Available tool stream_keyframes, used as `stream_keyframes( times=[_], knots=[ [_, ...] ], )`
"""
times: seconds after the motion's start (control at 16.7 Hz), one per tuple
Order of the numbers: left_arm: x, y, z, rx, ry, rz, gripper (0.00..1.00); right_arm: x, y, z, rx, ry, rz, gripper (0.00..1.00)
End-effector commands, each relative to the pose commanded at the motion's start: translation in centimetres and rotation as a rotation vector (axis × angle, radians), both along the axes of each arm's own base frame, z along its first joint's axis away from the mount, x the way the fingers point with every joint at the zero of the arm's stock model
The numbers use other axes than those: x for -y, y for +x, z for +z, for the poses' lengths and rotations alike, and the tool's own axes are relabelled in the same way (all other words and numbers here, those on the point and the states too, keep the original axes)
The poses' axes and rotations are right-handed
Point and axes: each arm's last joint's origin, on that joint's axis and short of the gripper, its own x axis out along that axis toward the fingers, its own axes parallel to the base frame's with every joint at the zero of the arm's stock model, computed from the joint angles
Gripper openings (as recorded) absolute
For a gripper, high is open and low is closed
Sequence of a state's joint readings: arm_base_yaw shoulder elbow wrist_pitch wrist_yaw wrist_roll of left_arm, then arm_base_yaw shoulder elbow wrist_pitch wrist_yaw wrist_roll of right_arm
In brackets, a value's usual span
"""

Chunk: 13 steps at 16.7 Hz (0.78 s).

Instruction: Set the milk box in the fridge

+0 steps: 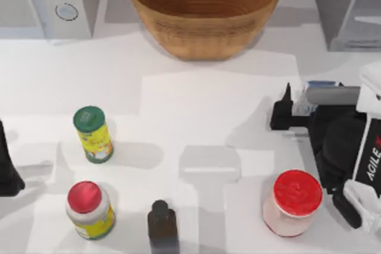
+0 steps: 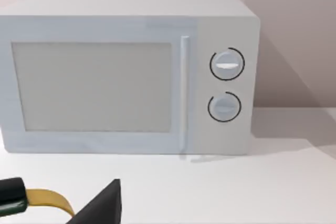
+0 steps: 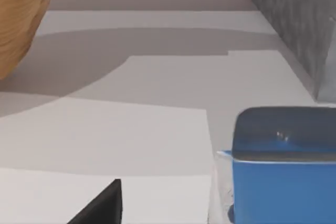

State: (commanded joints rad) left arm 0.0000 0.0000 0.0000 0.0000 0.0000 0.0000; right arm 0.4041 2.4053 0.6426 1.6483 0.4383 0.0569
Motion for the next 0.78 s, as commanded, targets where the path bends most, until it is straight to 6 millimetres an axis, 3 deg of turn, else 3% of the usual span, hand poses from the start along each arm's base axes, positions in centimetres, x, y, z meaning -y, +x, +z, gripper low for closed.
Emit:
stream_keyframes(
  times=[0.72, 0.78],
  knots=[
    [0.00, 0.00, 0.00, 0.000, 0.000, 0.000, 1.00, 0.00, 0.00, 0.00, 0.000, 0.000, 0.000, 0.02],
    [0.00, 0.00, 0.00, 0.000, 0.000, 0.000, 1.00, 0.00, 0.00, 0.00, 0.000, 0.000, 0.000, 0.00]
  ],
)
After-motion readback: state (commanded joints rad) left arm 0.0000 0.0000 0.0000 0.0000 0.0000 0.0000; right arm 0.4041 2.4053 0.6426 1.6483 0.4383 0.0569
